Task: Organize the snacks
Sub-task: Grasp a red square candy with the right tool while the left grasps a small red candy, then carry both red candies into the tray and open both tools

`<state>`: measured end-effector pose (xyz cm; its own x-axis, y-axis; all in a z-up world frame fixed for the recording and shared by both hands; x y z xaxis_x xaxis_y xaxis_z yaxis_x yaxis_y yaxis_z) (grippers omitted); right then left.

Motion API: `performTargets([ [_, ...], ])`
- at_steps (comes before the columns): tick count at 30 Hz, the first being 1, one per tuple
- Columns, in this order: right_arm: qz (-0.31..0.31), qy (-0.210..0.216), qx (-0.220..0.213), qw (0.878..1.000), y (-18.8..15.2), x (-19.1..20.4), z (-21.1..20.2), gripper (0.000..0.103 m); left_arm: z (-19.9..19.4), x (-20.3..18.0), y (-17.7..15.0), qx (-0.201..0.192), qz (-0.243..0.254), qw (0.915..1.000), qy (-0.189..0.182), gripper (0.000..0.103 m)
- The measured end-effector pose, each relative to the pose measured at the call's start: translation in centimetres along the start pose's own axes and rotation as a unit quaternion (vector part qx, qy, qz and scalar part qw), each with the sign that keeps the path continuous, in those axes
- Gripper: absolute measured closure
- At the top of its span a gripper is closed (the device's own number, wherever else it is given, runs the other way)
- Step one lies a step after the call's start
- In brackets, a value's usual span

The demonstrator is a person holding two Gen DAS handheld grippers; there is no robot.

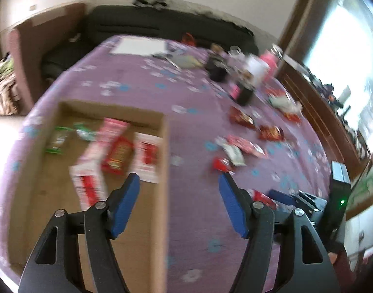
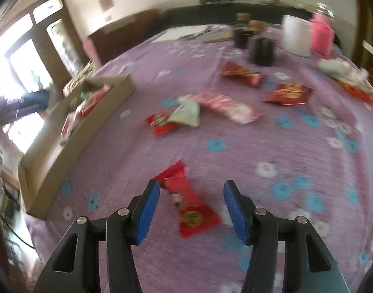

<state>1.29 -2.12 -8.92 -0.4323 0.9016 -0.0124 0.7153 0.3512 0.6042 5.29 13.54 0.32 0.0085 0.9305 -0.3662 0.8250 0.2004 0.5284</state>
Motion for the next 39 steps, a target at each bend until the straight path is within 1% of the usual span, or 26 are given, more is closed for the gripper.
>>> performTargets([
  [2, -0.011, -0.011, 0.0, 1.0, -0.1, 0.4, 0.6, 0.049, 1.4, -1.4, -1.0, 0.012, 0.014, 0.9998, 0.004, 0.037],
  [3, -0.015, -0.019, -0.003, 1.0, 0.0, 0.4, 0.7, 0.055, 2.1, -2.1, -1.3, 0.018, 0.019, 0.9996, 0.004, 0.037],
  [4, -0.014, -0.023, -0.002, 1.0, 0.0, 0.3, 0.6, 0.076, 2.7, -2.8, -1.7, 0.022, 0.025, 0.9994, 0.005, 0.037],
  [5, -0.01, -0.029, -0.002, 1.0, -0.1, -0.1, 0.6, 0.083, 3.2, -3.3, -1.9, 0.024, 0.029, 0.9993, 0.006, 0.037],
  [9, 0.038, -0.019, -0.021, 0.999, -0.6, -2.0, 0.1, 0.083, 5.6, -5.1, -2.2, 0.021, 0.058, 0.9979, 0.022, 0.037],
  [11, 0.049, -0.032, -0.023, 0.998, -0.7, -2.8, -0.1, 0.083, 6.9, -5.6, -2.3, 0.017, 0.079, 0.9959, 0.041, 0.037],
  [16, 0.076, -0.025, -0.029, 0.996, -0.8, -4.1, -0.3, 0.083, 9.7, -6.5, -2.5, 0.02, 0.113, 0.9917, 0.058, 0.037],
  [21, 0.079, -0.02, -0.031, 0.996, -0.7, -4.5, -0.2, 0.083, 11.6, -7.3, -2.9, 0.036, 0.119, 0.9907, 0.056, 0.037],
  [23, 0.076, -0.023, -0.031, 0.996, -0.7, -4.5, -0.3, 0.082, 11.8, -7.5, -3.1, 0.03, 0.121, 0.9904, 0.06, 0.037],
  [24, 0.075, -0.024, -0.031, 0.996, -0.7, -4.4, -0.3, 0.082, 11.7, -7.6, -3.2, 0.028, 0.123, 0.9902, 0.061, 0.04],
  [25, 0.075, -0.024, -0.031, 0.996, -0.7, -4.4, -0.3, 0.082, 11.6, -7.7, -3.2, 0.024, 0.126, 0.99, 0.059, 0.06],
  [26, 0.075, -0.023, -0.032, 0.996, -0.8, -4.4, -0.3, 0.083, 11.4, -7.8, -3.2, 0.023, 0.129, 0.9896, 0.06, 0.075],
  [28, 0.079, -0.02, -0.033, 0.996, -0.8, -4.5, -0.3, 0.083, 11.1, -7.7, -3.3, 0.028, 0.124, 0.9903, 0.056, 0.076],
  [31, 0.081, -0.018, -0.034, 0.996, -0.8, -4.5, -0.4, 0.083, 10.3, -7.7, -3.4, 0.022, 0.12, 0.9912, 0.051, 0.076],
  [36, 0.093, -0.015, -0.038, 0.995, -0.9, -4.9, -0.6, 0.083, 8.1, -7.1, -3.3, 0.015, 0.091, 0.9955, 0.022, 0.076],
  [39, 0.098, -0.019, -0.04, 0.994, -1.0, -5.2, -0.7, 0.083, 6.2, -6.4, -3.2, 0.009, 0.068, 0.9977, 0.002, 0.076],
])
Point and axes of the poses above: each gripper's, at about its wrist camera, not at the fingertips, and z roughly the way its jaws point, x to its left, y to its top, the point moved 7 cm from there along z, roughly the way its jaws point, and after that the axes turned 15 degrees about -z, right-handed, at the moved point
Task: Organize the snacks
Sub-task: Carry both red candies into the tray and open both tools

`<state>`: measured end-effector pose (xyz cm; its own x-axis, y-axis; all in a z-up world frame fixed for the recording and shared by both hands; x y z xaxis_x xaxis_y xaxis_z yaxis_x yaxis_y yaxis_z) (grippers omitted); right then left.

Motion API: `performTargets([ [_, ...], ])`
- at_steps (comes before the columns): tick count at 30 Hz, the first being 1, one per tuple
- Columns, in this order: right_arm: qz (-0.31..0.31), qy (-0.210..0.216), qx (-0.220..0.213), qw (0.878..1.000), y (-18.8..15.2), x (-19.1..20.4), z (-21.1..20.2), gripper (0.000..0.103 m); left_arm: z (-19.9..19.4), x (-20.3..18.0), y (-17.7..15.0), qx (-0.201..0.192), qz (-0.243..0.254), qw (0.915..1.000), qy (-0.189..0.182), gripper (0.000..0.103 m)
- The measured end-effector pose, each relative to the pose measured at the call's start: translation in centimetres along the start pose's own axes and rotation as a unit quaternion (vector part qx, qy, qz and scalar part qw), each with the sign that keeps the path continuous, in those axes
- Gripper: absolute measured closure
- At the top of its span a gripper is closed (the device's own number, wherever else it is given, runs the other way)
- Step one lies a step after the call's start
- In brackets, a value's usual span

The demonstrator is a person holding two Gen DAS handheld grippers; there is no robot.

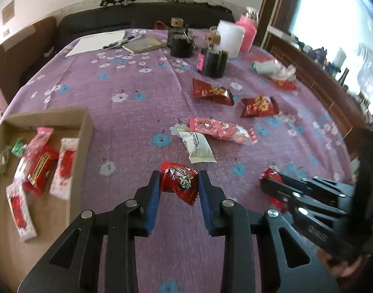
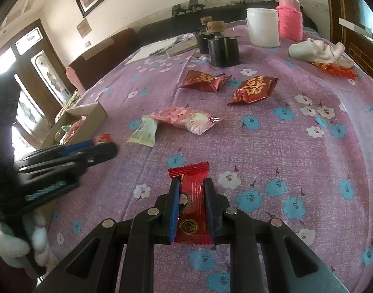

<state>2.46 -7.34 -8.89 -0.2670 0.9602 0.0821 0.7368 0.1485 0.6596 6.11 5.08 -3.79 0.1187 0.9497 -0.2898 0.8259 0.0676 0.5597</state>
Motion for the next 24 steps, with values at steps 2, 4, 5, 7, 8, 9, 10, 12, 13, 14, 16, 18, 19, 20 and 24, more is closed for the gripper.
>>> performTargets([
  [2, 0.002, -0.002, 0.0, 1.0, 0.0, -0.2, 0.0, 0.083, -1.7, 0.8, -0.1, -0.008, -0.019, 0.9997, -0.015, 0.076],
  [4, 0.003, -0.004, 0.0, 1.0, -0.1, -0.3, 0.0, 0.083, -3.4, 2.0, -0.2, -0.016, -0.04, 0.9987, -0.027, 0.076],
  [5, 0.004, -0.006, 0.0, 1.0, -0.1, -0.3, 0.0, 0.083, -4.1, 2.6, -0.2, -0.021, -0.048, 0.9981, -0.031, 0.076],
  [7, 0.004, -0.008, 0.0, 1.0, -0.2, -0.4, 0.0, 0.083, -5.7, 4.1, -0.2, -0.033, -0.066, 0.9968, -0.032, 0.075],
  [8, 0.004, -0.011, 0.0, 1.0, -0.2, -0.4, 0.0, 0.083, -6.5, 5.0, -0.2, -0.04, -0.074, 0.996, -0.03, 0.075],
  [9, 0.004, -0.014, 0.0, 1.0, -0.2, -0.5, 0.0, 0.083, -7.3, 6.1, -0.2, -0.047, -0.082, 0.9952, -0.026, 0.075],
  [10, 0.003, -0.015, 0.0, 1.0, -0.3, -0.5, 0.0, 0.083, -7.9, 7.0, -0.1, -0.053, -0.088, 0.9945, -0.022, 0.075],
  [12, 0.0, -0.02, 0.002, 1.0, -0.3, -0.3, 0.0, 0.083, -9.2, 9.1, 0.1, -0.063, -0.097, 0.9932, -0.008, 0.075],
  [13, 0.0, -0.02, 0.005, 1.0, -0.2, -0.2, 0.0, 0.083, -10.0, 10.7, 0.4, -0.071, -0.104, 0.9921, 0.004, 0.075],
  [14, 0.0, -0.014, 0.007, 1.0, -0.1, 0.3, -0.1, 0.083, -10.6, 12.1, 0.7, -0.075, -0.109, 0.9911, 0.016, 0.075],
  [16, -0.002, 0.002, 0.006, 1.0, 0.4, 1.3, -0.4, 0.083, -11.6, 15.1, 1.1, -0.082, -0.124, 0.988, 0.041, 0.075],
  [18, -0.011, 0.029, 0.0, 1.0, 1.8, 3.7, -1.1, 0.083, -12.0, 17.5, 1.5, -0.082, -0.139, 0.985, 0.059, 0.075],
  [19, -0.016, 0.037, -0.001, 0.999, 2.4, 4.5, -1.2, 0.084, -12.1, 18.9, 1.7, -0.082, -0.147, 0.9833, 0.07, 0.075],
  [20, -0.029, 0.049, -0.005, 0.998, 3.6, 6.3, -1.4, 0.084, -12.1, 19.8, 1.8, -0.083, -0.151, 0.9822, 0.077, 0.075],
  [24, -0.067, 0.092, 0.004, 0.993, 6.7, 12.3, -0.5, 0.084, -10.9, 22.9, 2.1, -0.073, -0.168, 0.9787, 0.092, 0.075],
])
Point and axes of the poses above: each gripper's, at about its wrist camera, not at the fingertips, and z roughly the way its jaws point, x to its left, y to its top, the point moved 7 cm from there along z, roughly the way its jaws point, and after that the axes turned 15 degrees about -z, right-handed, at the moved point
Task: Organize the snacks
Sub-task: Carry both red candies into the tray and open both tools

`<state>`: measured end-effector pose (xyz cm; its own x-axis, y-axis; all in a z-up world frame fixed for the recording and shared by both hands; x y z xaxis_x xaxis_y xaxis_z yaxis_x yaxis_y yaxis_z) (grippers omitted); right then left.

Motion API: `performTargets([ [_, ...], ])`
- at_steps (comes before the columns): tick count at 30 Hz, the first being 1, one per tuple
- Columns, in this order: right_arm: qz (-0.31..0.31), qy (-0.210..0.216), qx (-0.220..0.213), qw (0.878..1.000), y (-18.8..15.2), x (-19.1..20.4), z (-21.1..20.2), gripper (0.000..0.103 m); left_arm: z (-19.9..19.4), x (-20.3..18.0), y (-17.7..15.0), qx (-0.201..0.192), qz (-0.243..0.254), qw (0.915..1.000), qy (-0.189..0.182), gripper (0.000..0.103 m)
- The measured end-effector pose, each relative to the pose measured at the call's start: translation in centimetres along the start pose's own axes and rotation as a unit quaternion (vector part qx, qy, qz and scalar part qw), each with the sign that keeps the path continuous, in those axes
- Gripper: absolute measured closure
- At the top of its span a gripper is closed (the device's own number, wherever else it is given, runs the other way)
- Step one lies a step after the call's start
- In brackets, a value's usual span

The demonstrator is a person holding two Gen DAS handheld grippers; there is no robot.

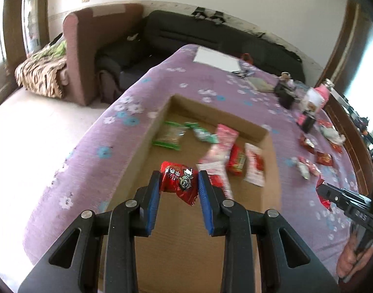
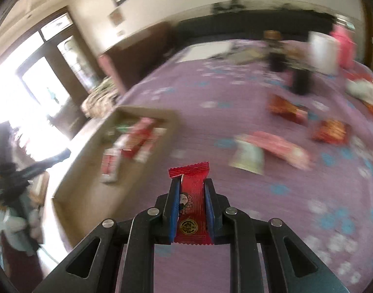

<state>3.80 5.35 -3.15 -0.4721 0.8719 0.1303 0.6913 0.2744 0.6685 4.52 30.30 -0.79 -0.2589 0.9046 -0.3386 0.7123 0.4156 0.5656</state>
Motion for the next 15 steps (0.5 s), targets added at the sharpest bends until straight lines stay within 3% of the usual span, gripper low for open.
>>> performTargets([
  [6, -0.033, 0.069, 0.039, 0.996, 3.5, 7.6, 5.6, 0.084, 3.2, 1.6, 0.5, 0.031, -0.015, 0.9994, 0.009, 0.075],
  [15, -0.041, 0.091, 0.063, 0.993, 8.5, 12.4, 12.5, 0.084, 4.7, 2.3, 0.5, 0.052, -0.034, 0.9981, -0.003, 0.075],
])
Point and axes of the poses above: each gripper's, at about its wrist camera, not at the fingertips, and z roughly the way its jaws point, x to its left, y to its top, the point moved 7 cm from there along z, roughly the way its jaws point, and after that the axes turned 15 degrees about -z, right-handed, at the moved point
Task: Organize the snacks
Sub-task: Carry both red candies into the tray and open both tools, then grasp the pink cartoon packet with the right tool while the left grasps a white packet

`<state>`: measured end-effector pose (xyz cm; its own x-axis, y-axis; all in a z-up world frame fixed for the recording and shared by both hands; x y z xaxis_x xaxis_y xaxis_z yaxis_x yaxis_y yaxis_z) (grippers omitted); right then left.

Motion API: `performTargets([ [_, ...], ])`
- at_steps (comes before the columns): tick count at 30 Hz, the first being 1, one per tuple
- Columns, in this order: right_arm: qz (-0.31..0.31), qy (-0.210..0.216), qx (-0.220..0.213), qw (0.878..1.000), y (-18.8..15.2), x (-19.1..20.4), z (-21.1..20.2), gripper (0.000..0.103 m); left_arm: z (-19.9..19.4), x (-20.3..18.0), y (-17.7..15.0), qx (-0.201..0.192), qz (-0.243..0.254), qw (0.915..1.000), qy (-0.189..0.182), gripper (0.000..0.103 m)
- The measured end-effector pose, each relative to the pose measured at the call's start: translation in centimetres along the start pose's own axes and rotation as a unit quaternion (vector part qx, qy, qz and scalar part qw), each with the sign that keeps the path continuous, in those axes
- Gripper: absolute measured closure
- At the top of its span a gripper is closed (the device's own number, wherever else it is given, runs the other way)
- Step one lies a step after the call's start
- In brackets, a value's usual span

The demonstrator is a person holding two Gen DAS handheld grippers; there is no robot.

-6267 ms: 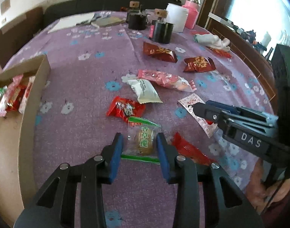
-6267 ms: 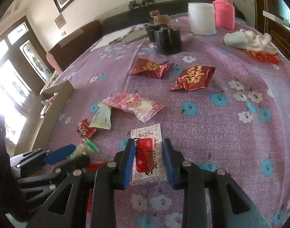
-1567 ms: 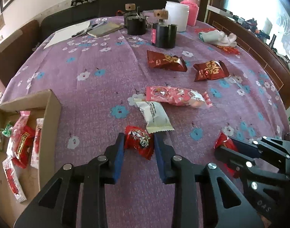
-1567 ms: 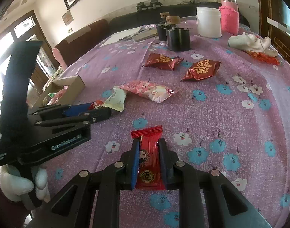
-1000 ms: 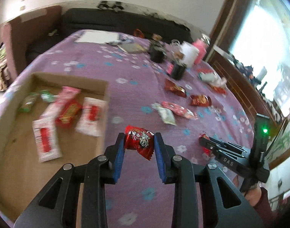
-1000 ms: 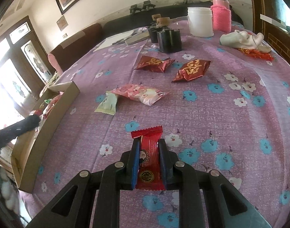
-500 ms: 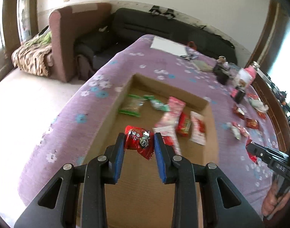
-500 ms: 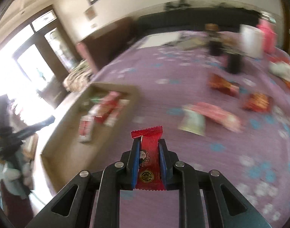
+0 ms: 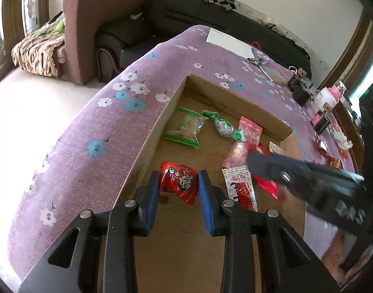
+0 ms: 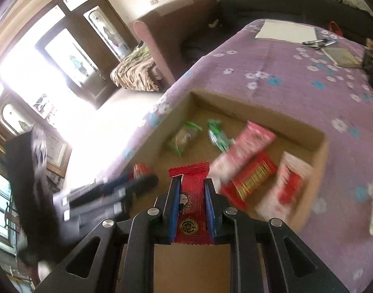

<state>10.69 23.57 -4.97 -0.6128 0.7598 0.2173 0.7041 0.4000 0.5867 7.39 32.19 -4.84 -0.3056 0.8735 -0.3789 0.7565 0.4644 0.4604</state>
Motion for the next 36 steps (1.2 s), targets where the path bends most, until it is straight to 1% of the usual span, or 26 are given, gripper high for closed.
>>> performTargets([
  [3, -0.001, -0.002, 0.009, 1.0, 1.2, 0.1, 1.9, 0.084, 0.1, 0.7, 0.2, 0.009, -0.017, 0.9998, -0.001, 0.066],
  [5, -0.003, -0.008, 0.012, 1.0, 1.7, 0.1, 2.9, 0.08, 0.1, 0.8, 0.1, 0.016, -0.021, 0.9996, -0.011, 0.065],
  [9, 0.007, -0.005, 0.01, 1.0, 2.1, -0.2, 3.7, 0.08, -0.6, 1.1, -0.1, 0.013, -0.026, 0.9994, -0.017, 0.063],
  [12, 0.011, -0.005, -0.002, 1.0, 2.0, -0.5, 2.4, 0.079, -2.0, 1.1, -0.4, -0.001, -0.032, 0.9992, -0.025, 0.063],
  [14, 0.009, -0.009, -0.016, 1.0, 1.9, -0.8, 0.8, 0.074, -2.8, 0.9, -0.6, -0.005, -0.037, 0.9988, -0.032, 0.063],
  [15, 0.007, -0.015, -0.026, 1.0, 1.6, -1.1, -0.5, 0.072, -3.3, 0.8, -0.9, -0.007, -0.039, 0.9986, -0.035, 0.061],
  [16, 0.005, -0.02, -0.034, 0.999, 1.3, -1.4, -1.6, 0.069, -3.7, 0.5, -1.2, -0.008, -0.042, 0.9984, -0.037, 0.055],
  [17, 0.005, -0.028, -0.042, 0.999, 0.8, -1.9, -3.0, 0.068, -4.2, 0.3, -1.5, -0.01, -0.044, 0.9982, -0.04, 0.049],
  [19, 0.006, -0.04, -0.051, 0.998, -0.2, -3.0, -5.0, 0.067, -5.1, -0.4, -2.4, -0.014, -0.046, 0.9977, -0.049, 0.048],
  [20, 0.008, -0.045, -0.055, 0.997, -0.8, -3.6, -6.0, 0.065, -5.5, -0.8, -2.7, -0.014, -0.045, 0.9975, -0.052, 0.048],
  [22, 0.022, -0.061, -0.064, 0.996, -2.9, -5.7, -8.7, 0.061, -6.2, -2.0, -3.9, -0.011, -0.041, 0.9972, -0.062, 0.048],
  [24, 0.036, -0.075, -0.068, 0.994, -4.8, -7.8, -10.6, 0.06, -6.8, -3.3, -5.1, -0.007, -0.037, 0.9969, -0.07, 0.047],
  [26, 0.053, -0.099, -0.071, 0.991, -6.8, -10.1, -12.5, 0.058, -7.2, -4.7, -6.4, -0.005, -0.032, 0.9963, -0.08, 0.039],
  [28, 0.082, -0.131, -0.076, 0.985, -9.5, -13.4, -14.8, 0.054, -7.4, -6.1, -7.6, -0.004, -0.024, 0.9958, -0.088, 0.039],
  [30, 0.113, -0.157, -0.076, 0.978, -11.8, -16.4, -16.6, 0.053, -7.4, -7.5, -8.7, -0.004, -0.018, 0.9953, -0.095, 0.039],
  [32, 0.135, -0.172, -0.077, 0.973, -13.5, -18.6, -17.8, 0.051, -7.0, -8.9, -9.8, 0.0, -0.008, 0.9957, -0.093, 0.039],
  [34, 0.155, -0.184, -0.077, 0.968, -15.3, -20.6, -19.1, 0.051, -6.5, -10.2, -10.9, 0.015, 0.005, 0.9954, -0.094, 0.039],
  [36, 0.159, -0.191, -0.078, 0.965, -16.0, -21.4, -19.5, 0.051, -6.2, -11.2, -11.8, 0.022, 0.017, 0.9953, -0.093, 0.039],
])
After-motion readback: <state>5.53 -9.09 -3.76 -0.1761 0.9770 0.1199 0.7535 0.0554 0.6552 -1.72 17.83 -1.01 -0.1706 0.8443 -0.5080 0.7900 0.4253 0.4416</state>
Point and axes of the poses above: each gripper's, at about its wrist camera, not at the fingertips, and z roughly the way its jaws point, x to its left, y to its top, the point moved 7 cm from there along z, roughly the way its jaws point, and after that the axes turned 15 degrees about -z, right-handed, at the moved point
